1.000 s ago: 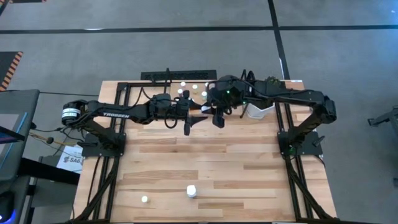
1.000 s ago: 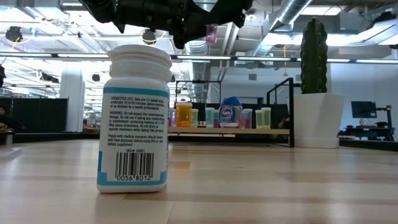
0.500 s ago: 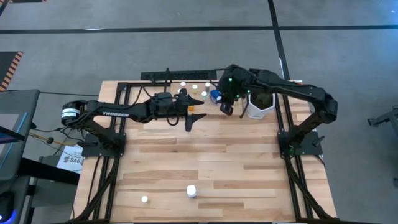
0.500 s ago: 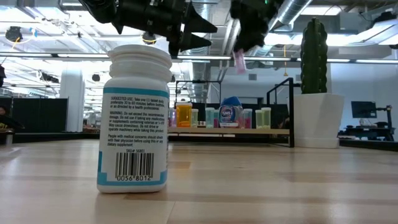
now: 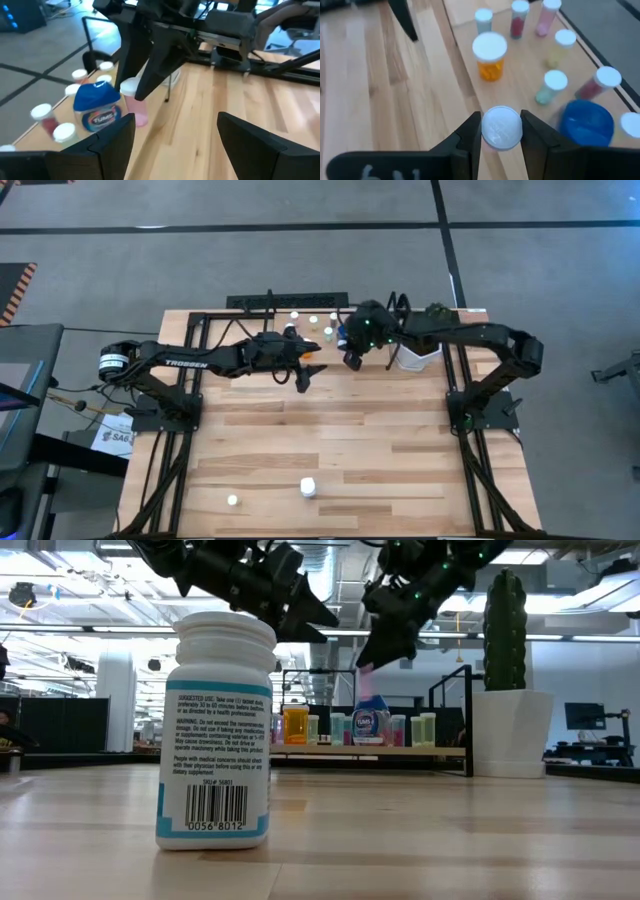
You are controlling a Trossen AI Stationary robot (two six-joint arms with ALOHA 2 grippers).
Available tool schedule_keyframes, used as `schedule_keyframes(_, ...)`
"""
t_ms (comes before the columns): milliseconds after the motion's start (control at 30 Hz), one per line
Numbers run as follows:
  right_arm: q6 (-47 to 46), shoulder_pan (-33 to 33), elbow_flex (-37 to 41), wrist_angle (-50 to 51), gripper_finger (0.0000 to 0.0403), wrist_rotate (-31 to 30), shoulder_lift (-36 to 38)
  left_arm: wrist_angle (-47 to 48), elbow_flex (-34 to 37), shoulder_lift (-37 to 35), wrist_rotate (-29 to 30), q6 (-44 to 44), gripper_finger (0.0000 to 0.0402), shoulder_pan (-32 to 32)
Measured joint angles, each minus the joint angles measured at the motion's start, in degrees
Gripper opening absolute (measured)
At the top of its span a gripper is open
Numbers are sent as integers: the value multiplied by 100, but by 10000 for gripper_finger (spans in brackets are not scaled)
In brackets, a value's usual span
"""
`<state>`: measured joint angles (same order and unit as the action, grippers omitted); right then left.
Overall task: Pick and place medicine bottles onto shelf by color
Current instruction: Put the pink pill bottle on the shelf
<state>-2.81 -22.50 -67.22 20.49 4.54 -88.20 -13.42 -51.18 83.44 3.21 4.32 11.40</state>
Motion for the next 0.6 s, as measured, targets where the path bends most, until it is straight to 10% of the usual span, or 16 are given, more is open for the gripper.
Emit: schedule_keyframes(600,-839,263,275,-1985,119,-1094,-1262,255,3,0,45,196,270,2)
